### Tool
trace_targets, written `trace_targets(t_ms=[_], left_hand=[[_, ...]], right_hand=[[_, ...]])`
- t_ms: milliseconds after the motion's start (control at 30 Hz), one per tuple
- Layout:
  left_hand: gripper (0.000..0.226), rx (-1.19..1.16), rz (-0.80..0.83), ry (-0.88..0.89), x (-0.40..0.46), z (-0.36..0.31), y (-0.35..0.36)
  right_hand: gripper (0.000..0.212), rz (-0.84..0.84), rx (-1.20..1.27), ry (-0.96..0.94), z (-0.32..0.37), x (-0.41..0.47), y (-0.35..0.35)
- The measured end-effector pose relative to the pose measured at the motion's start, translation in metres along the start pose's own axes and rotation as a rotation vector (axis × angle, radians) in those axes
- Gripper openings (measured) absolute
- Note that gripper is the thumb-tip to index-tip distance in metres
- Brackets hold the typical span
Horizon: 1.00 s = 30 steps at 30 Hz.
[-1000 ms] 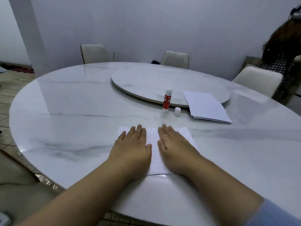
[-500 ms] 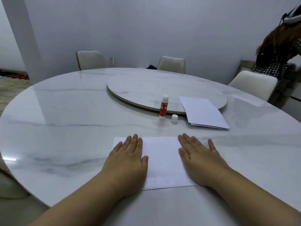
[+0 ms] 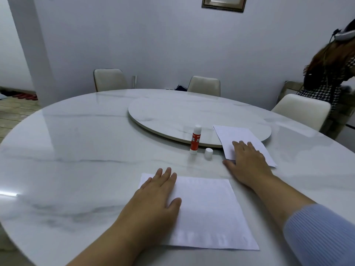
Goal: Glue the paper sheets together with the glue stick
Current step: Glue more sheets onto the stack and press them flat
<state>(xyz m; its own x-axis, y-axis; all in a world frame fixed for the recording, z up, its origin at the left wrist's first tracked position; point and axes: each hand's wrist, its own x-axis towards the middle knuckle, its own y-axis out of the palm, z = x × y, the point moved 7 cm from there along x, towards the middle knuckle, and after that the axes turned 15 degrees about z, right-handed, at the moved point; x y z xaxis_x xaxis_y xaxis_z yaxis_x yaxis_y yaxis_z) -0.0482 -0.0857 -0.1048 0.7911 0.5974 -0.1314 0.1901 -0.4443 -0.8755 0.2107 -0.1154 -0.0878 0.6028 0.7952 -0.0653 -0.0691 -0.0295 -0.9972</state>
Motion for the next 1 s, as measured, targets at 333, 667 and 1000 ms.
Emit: trace_targets(t_ms=[333,667,1000], left_hand=[[0.040,-0.236,-0.291,0.049,-0.009,0.007,-0.016],[0.056,-1.707,0.120,0.306,-0.008,-0.003,-0.012],[0.070,-1.586,0.066,0.153,-0.032,0.025,-0.015]], right_hand=[[0.056,-0.264,-0.145,0.076,-0.013,-0.017,-0.050],[0.048,-0.691,0.249,-0.446,0.005,-0.188,-0.133],[0.041,-0.388,-0.100,-0.865,0.042,-0.198,-0.016]])
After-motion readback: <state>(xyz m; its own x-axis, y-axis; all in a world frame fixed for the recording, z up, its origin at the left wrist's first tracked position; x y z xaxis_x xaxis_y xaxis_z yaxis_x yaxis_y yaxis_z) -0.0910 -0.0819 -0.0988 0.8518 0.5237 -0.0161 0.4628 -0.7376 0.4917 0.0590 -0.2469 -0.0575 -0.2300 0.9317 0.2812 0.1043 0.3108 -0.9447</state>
